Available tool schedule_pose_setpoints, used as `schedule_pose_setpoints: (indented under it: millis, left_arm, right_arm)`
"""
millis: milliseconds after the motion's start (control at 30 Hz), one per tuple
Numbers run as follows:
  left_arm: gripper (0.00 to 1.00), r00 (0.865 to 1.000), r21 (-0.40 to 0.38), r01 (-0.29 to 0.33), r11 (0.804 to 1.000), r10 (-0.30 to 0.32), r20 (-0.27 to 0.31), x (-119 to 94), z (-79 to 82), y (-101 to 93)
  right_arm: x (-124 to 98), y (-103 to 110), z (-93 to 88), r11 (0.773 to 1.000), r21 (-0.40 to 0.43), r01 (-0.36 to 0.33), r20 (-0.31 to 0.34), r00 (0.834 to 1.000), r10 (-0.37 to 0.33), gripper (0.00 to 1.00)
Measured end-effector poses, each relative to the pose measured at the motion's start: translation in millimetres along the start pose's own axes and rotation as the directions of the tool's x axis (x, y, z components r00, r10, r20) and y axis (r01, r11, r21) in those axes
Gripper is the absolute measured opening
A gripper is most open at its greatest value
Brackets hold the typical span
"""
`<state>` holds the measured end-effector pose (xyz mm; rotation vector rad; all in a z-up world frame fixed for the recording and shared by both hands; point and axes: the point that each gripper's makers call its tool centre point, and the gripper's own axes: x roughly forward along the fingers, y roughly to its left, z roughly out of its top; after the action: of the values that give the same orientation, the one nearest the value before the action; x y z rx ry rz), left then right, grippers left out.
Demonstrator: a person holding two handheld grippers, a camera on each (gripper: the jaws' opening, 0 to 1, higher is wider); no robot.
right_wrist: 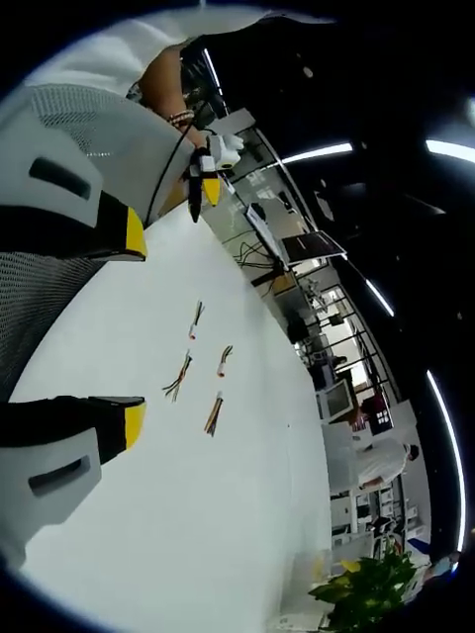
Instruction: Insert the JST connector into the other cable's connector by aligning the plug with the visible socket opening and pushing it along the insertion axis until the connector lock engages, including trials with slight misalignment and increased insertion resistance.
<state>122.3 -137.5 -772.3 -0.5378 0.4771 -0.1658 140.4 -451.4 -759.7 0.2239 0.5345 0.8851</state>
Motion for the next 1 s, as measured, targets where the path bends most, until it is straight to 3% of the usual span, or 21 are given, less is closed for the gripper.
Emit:
schedule_pose_setpoints:
  millis: [200,333,733,1000]
  left_arm:
    - [0.93,1.000,-0.003,-0.015,1.000,0.015,-0.007,0,-1.5,1.3]
    - [0.96,0.997,0.024,-0.010,1.000,0.012,-0.079,4,-11.9,-1.7]
    - [0.95,0.995,0.006,-0.021,1.000,0.022,-0.094,4,-13.8,-0.6]
    - [0.94,0.994,0.012,-0.002,1.000,0.004,-0.113,5,-16.4,-4.1]
  right_arm:
    - [-3,-8,2.2,0.998,0.058,-0.009,0.043,0.999,0.007,0.52]
    - [-4,-21,-5.8,0.999,0.007,0.035,-0.009,0.999,-0.035,0.51]
    - [-1,-34,-18.5,0.998,0.027,0.048,-0.044,0.998,-0.046,0.50]
    - [9,-40,-17.0,0.998,0.028,0.050,-0.057,0.997,-0.049,0.49]
